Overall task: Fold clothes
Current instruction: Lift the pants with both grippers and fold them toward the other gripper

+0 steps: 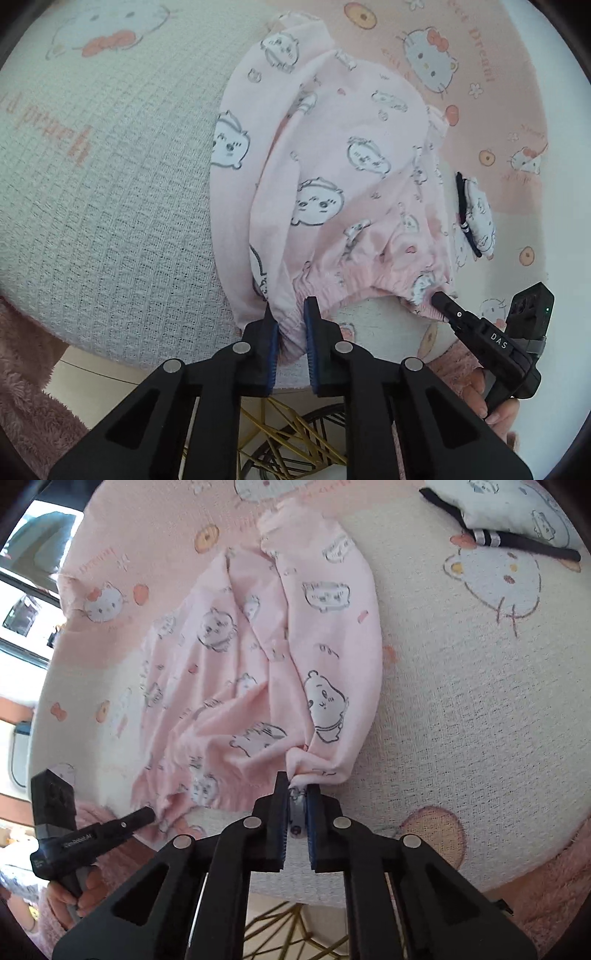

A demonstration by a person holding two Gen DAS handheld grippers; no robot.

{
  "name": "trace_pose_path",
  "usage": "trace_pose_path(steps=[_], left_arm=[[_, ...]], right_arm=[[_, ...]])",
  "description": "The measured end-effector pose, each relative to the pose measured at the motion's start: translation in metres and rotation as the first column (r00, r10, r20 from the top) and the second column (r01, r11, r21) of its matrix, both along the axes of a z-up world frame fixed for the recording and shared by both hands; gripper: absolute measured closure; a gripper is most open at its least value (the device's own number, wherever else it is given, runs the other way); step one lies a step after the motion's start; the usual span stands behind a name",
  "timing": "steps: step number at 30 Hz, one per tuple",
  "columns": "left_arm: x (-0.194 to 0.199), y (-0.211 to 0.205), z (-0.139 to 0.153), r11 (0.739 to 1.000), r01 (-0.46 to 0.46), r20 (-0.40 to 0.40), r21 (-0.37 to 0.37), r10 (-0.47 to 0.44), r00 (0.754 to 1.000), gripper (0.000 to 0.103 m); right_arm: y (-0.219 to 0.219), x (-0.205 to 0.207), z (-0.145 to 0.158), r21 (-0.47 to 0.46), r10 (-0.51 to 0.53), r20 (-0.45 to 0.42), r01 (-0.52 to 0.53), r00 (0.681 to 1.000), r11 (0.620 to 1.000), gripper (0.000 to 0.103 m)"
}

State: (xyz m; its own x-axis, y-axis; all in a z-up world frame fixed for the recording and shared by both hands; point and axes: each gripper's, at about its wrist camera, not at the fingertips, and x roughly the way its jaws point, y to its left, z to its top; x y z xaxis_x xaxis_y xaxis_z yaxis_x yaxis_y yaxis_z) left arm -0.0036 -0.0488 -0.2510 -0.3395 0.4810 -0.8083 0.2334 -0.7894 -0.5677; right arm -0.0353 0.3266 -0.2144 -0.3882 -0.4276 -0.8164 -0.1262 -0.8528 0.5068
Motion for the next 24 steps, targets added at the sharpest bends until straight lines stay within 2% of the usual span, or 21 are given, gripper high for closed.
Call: trace_pose_path(steps=[3, 5, 7, 8, 10, 13, 15, 18, 21, 22, 23, 24], left_arm=[[0.008, -0.006, 0.051, 1.0, 0.014, -0.131, 0.009, -0.013, 0.991, 0.092], [0.01, -0.01, 0.08, 0.999, 0.044, -0.192, 0.025, -0.039, 0.981, 0.092], [0.01, -0.011, 0.095, 0.997, 0.075, -0.199, -0.018, -0.077, 0.977, 0.092], [0.009, -0.014, 0.09, 0.996, 0.078, -0.173, -0.047, -0.085, 0.981, 0.091], [0.007, -0.02, 0.075, 0.992, 0.085, -0.111, -0.092, -0.095, 0.989, 0.09], [0.002, -0.025, 0.032, 0.996, 0.07, 0.039, -0.051, -0.068, 0.997, 0.088], [0.004, -0.024, 0.016, 0.996, 0.058, 0.095, -0.073, -0.05, 0.994, 0.085], [0.016, -0.031, 0.015, 0.997, 0.009, 0.076, -0.079, -0.003, 0.997, 0.079], [0.018, -0.046, 0.02, 0.998, -0.059, 0.037, 0.006, 0.058, 0.998, 0.069], [0.017, -0.049, 0.02, 0.997, -0.071, 0.032, 0.016, 0.07, 0.997, 0.064], [0.016, -0.051, 0.02, 0.996, -0.083, 0.027, 0.027, 0.082, 0.996, 0.063], [0.014, -0.052, 0.018, 0.997, -0.079, 0.033, 0.004, 0.079, 0.996, 0.063]], right_arm=[[0.01, 0.014, 0.044, -0.067, -0.026, -0.115, 0.018, 0.993, 0.998, 0.096], [-0.021, -0.007, 0.069, -0.098, -0.037, -0.174, 0.021, 0.984, 0.995, 0.096], [-0.021, -0.017, 0.093, -0.095, -0.035, -0.212, 0.015, 0.977, 0.995, 0.096], [-0.031, -0.028, 0.097, -0.084, -0.032, -0.214, 0.015, 0.976, 0.996, 0.096], [-0.055, -0.053, 0.084, -0.036, -0.03, -0.171, 0.024, 0.985, 0.999, 0.096], [-0.015, -0.025, 0.046, 0.005, -0.038, -0.032, 0.038, 0.999, 0.999, 0.096], [-0.009, -0.017, 0.017, 0.038, -0.036, 0.044, 0.035, 0.998, 0.999, 0.096], [-0.01, -0.015, -0.015, 0.068, -0.042, 0.13, 0.033, 0.991, 0.997, 0.094], [-0.006, -0.018, -0.019, 0.07, -0.055, 0.138, 0.046, 0.989, 0.997, 0.091], [-0.006, -0.019, -0.019, 0.073, -0.056, 0.138, 0.046, 0.989, 0.996, 0.09], [-0.006, -0.021, -0.02, 0.075, -0.057, 0.138, 0.047, 0.989, 0.996, 0.089], [-0.007, -0.022, -0.021, 0.083, -0.053, 0.141, 0.041, 0.989, 0.996, 0.083]])
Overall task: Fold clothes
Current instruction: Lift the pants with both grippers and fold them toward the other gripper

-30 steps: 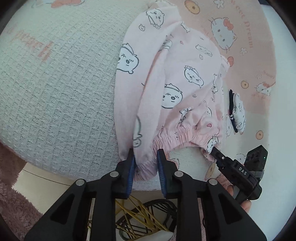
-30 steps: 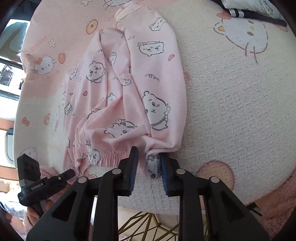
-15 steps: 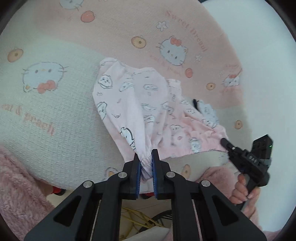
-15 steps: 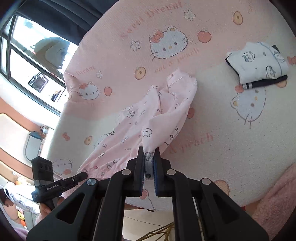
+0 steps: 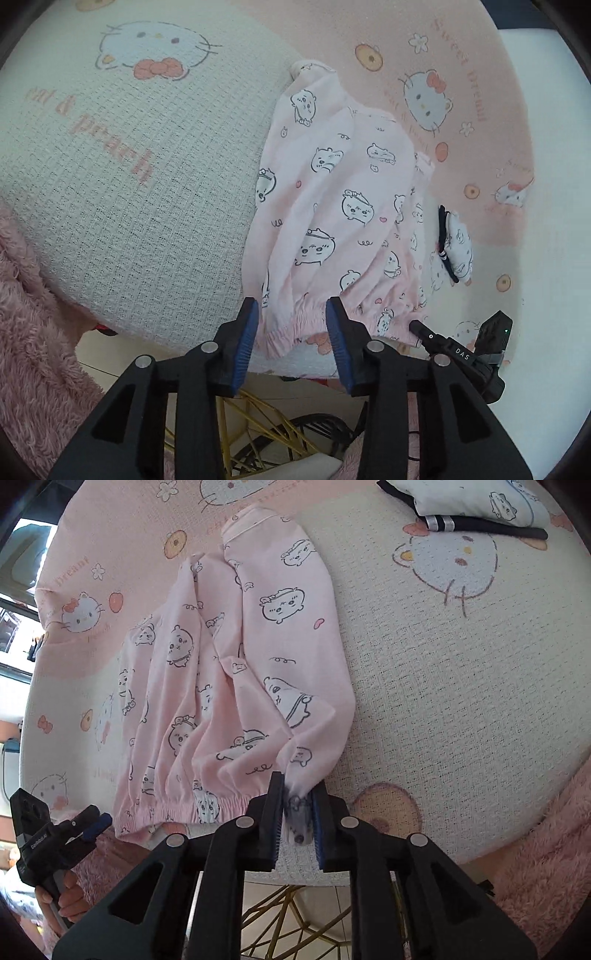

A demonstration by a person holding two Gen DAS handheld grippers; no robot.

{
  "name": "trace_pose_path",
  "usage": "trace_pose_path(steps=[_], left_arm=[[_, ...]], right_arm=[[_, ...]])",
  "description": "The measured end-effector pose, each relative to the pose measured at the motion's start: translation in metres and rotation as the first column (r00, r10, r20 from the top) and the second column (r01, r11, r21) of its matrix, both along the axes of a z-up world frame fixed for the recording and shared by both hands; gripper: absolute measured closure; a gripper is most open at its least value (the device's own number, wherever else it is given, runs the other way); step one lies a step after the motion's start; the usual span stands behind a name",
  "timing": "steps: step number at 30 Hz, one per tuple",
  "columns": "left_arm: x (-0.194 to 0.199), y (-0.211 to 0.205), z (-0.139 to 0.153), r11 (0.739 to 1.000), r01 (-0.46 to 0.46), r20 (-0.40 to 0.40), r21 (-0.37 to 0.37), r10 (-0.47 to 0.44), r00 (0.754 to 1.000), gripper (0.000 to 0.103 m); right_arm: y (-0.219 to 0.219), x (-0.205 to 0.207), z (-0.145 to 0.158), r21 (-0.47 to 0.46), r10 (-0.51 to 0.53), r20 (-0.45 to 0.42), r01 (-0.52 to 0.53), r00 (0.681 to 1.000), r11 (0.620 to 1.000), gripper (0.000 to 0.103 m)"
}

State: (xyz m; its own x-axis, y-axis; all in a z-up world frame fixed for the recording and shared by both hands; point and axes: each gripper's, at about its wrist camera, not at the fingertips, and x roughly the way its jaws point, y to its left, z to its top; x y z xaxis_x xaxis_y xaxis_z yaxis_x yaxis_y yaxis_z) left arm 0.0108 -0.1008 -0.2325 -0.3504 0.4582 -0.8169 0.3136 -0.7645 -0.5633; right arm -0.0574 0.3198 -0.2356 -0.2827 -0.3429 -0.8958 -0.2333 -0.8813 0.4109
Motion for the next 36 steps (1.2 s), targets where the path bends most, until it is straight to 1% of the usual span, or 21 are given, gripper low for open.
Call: trace_pose_path(steps=[1, 3, 5, 6, 8, 10, 11, 12, 15, 18, 19, 21, 22, 23, 24, 25, 27, 29, 31, 34, 36], left_arm=[[-0.002, 0.004, -0.006, 1.0, 0.015, 0.027, -0.026, -0.014, 1.0, 0.063], [-0.006, 0.016, -0.022, 0.996, 0.049, 0.094, -0.07, -0.043, 0.995, 0.063], [-0.006, 0.027, -0.033, 0.987, 0.088, 0.148, -0.133, -0.068, 0.987, 0.065], [-0.006, 0.032, -0.031, 0.98, 0.106, 0.147, -0.17, -0.081, 0.986, 0.066], [-0.005, 0.041, -0.03, 0.968, 0.151, 0.157, -0.2, -0.121, 0.98, 0.066], [-0.004, 0.048, -0.029, 0.961, 0.182, 0.164, -0.209, -0.149, 0.975, 0.066], [-0.003, 0.049, -0.028, 0.962, 0.183, 0.157, -0.202, -0.153, 0.976, 0.066], [-0.002, 0.046, -0.028, 0.973, 0.169, 0.148, -0.158, -0.146, 0.978, 0.066], [0.002, 0.032, -0.032, 0.995, 0.092, 0.119, 0.027, -0.094, 0.988, 0.066], [0.003, 0.017, -0.038, 0.989, 0.005, 0.125, 0.145, -0.023, 0.992, 0.066], [0.001, 0.014, -0.04, 0.982, -0.031, 0.133, 0.186, 0.006, 0.991, 0.066], [0.001, 0.01, -0.044, 0.978, -0.072, 0.14, 0.194, 0.046, 0.989, 0.066], [-0.002, 0.014, -0.043, 0.986, -0.055, 0.136, 0.158, 0.034, 0.99, 0.066], [-0.005, 0.021, -0.042, 0.994, -0.023, 0.13, 0.108, 0.008, 0.992, 0.074], [-0.008, 0.027, -0.041, 0.998, 0.01, 0.125, 0.058, -0.017, 0.992, 0.084], [-0.011, 0.033, -0.039, 0.999, 0.042, 0.122, 0.007, -0.042, 0.992, 0.091], [-0.009, 0.036, -0.016, 0.997, 0.072, 0.045, -0.03, -0.07, 0.997, 0.093], [-0.005, 0.038, 0.01, 0.994, 0.093, -0.044, -0.057, -0.096, 0.994, 0.093], [0.003, 0.031, 0.047, 0.996, 0.092, -0.148, -0.01, -0.093, 0.985, 0.093], [0.013, 0.02, 0.115, 0.993, 0.111, -0.297, 0.038, -0.095, 0.95, 0.093], [0.022, 0.012, 0.169, 0.99, 0.135, -0.408, 0.03, -0.111, 0.906, 0.093]], right_arm=[[-0.003, -0.001, -0.003, 0.014, 0.012, 0.007, -0.012, 1.0, 1.0, 0.081], [-0.009, -0.002, -0.008, 0.041, 0.036, 0.022, -0.037, 0.999, 0.998, 0.081], [-0.016, -0.004, -0.006, 0.12, 0.063, 0.009, -0.064, 0.998, 0.991, 0.081], [-0.02, -0.005, -0.004, 0.169, 0.078, -0.002, -0.077, 0.997, 0.983, 0.082], [-0.027, -0.007, -0.001, 0.266, 0.104, -0.019, -0.095, 0.994, 0.959, 0.082], [-0.027, -0.009, -0.002, 0.307, 0.103, -0.02, -0.092, 0.994, 0.947, 0.081], [-0.027, -0.009, -0.001, 0.31, 0.1, -0.021, -0.088, 0.995, 0.947, 0.081], [-0.027, -0.008, 0.0, 0.304, 0.094, -0.025, -0.082, 0.995, 0.949, 0.081], [-0.021, -0.002, 0.006, 0.258, 0.073, -0.043, -0.059, 0.996, 0.964, 0.078], [-0.013, 0.0, -0.001, 0.095, 0.051, -0.027, -0.048, 0.998, 0.994, 0.068], [-0.01, -0.001, -0.006, 0.067, 0.039, -0.017, -0.038, 0.999, 0.997, 0.066], [-0.007, -0.004, -0.012, 0.023, 0.025, -0.007, -0.024, 1.0, 0.999, 0.066], [-0.008, -0.006, -0.012, 0.023, 0.03, -0.021, -0.029, 0.999, 0.999, 0.069], [-0.009, -0.008, -0.012, 0.033, 0.038, -0.032, -0.037, 0.999, 0.999, 0.074], [-0.012, -0.01, -0.012, 0.054, 0.054, -0.038, -0.052, 0.998, 0.997, 0.092], [-0.015, -0.011, -0.012, 0.075, 0.07, -0.042, -0.067, 0.997, 0.995, 0.097], [-0.021, -0.01, -0.003, 0.089, 0.096, -0.081, -0.088, 0.992, 0.992, 0.099], [-0.019, -0.001, 0.024, 0.043, 0.084, -0.193, -0.077, 0.978, 0.996, 0.1], [-0.011, 0.011, 0.058, -0.012, 0.055, -0.296, -0.061, 0.954, 0.998, 0.1], [0.0, 0.026, 0.117, -0.069, 0.013, -0.417, -0.046, 0.909, 0.997, 0.1], [0.003, 0.032, 0.164, -0.1, -0.011, -0.498, -0.045, 0.867, 0.994, 0.1]])
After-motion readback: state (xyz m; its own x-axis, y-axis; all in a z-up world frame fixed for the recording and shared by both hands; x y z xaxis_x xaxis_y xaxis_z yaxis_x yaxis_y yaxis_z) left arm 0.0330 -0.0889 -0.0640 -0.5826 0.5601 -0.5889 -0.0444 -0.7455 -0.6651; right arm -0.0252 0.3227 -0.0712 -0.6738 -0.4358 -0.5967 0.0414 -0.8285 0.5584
